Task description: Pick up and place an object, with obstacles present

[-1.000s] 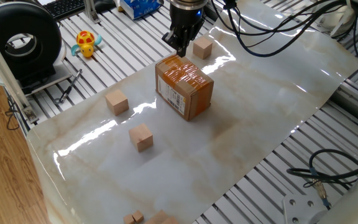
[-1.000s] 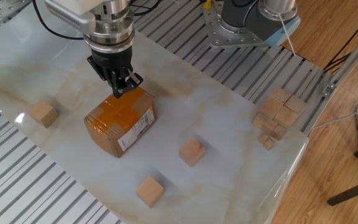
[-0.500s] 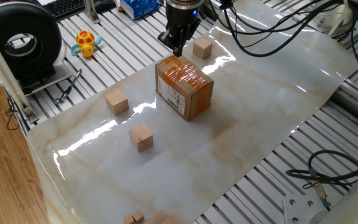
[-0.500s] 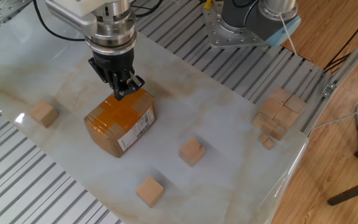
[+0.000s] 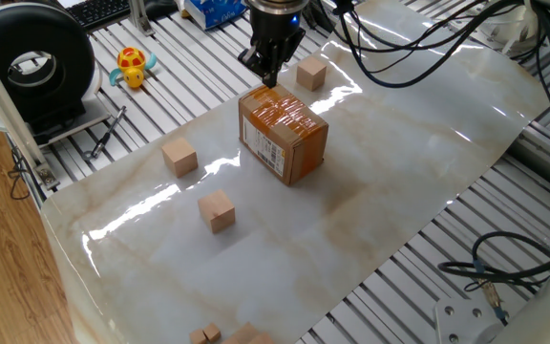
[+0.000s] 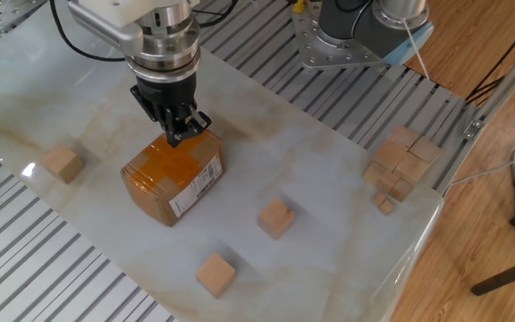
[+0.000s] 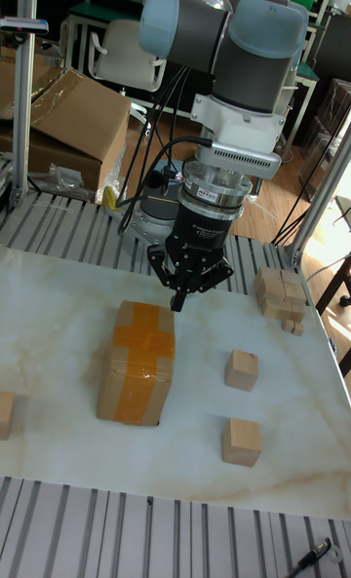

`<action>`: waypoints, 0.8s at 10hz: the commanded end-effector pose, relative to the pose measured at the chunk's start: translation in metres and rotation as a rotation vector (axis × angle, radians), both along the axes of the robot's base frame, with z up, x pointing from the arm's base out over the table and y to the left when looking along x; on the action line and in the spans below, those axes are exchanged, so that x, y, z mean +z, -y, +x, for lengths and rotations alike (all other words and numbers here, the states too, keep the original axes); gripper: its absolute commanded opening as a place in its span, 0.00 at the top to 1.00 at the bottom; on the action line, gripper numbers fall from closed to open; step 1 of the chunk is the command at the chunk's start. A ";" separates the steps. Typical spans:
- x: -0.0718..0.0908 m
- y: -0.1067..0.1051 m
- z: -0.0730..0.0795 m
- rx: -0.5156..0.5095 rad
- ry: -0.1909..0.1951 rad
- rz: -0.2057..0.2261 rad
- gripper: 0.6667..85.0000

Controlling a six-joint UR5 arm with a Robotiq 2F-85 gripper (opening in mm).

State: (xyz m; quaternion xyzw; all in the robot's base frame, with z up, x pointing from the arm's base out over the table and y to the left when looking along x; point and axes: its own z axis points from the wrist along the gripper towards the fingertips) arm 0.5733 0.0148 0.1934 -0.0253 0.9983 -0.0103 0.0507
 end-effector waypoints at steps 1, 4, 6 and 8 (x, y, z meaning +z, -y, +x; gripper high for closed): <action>0.001 0.006 0.003 0.018 0.005 -0.020 0.64; -0.001 0.007 0.002 0.041 0.010 0.001 0.35; -0.002 0.007 0.002 0.052 0.013 0.017 0.31; -0.002 0.007 0.000 0.051 0.008 0.021 0.31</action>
